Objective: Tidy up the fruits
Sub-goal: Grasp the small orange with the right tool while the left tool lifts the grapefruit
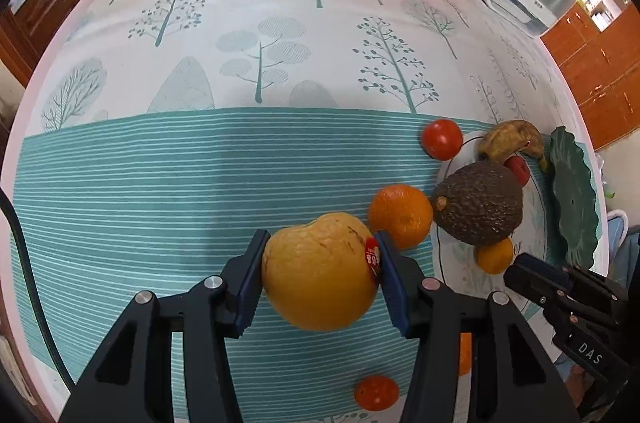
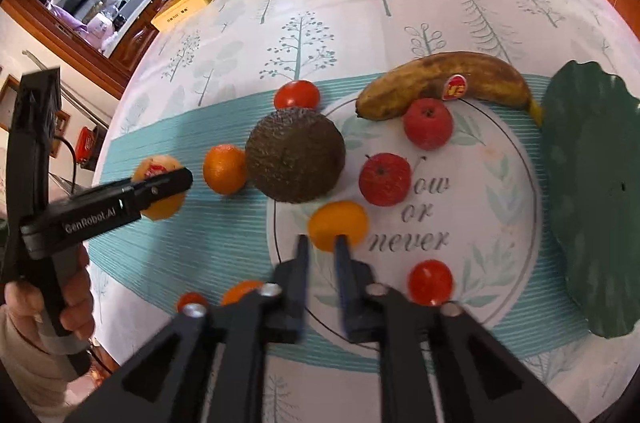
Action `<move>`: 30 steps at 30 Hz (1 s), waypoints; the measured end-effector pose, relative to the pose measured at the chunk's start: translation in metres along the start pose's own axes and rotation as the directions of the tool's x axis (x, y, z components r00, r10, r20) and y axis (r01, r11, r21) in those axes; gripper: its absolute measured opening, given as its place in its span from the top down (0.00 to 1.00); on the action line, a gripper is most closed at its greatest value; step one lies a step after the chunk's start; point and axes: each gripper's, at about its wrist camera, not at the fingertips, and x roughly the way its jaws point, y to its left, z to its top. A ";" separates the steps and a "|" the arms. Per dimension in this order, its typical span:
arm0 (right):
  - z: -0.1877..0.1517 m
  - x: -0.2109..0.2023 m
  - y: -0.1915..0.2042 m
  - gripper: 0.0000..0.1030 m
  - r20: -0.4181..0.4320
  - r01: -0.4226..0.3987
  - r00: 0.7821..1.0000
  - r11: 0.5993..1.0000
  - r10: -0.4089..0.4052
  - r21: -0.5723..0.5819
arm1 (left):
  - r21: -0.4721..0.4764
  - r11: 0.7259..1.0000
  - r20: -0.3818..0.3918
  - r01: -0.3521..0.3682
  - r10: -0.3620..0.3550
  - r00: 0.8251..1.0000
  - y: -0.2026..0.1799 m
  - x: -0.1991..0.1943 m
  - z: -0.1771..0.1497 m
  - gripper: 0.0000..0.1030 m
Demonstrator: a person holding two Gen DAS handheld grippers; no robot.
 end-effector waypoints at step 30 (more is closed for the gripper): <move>-0.006 -0.041 0.000 0.65 0.102 -0.001 0.995 1.000 0.004 -0.029 | 0.115 0.993 0.075 0.022 -0.031 0.997 -0.050 -0.052 -0.004 0.51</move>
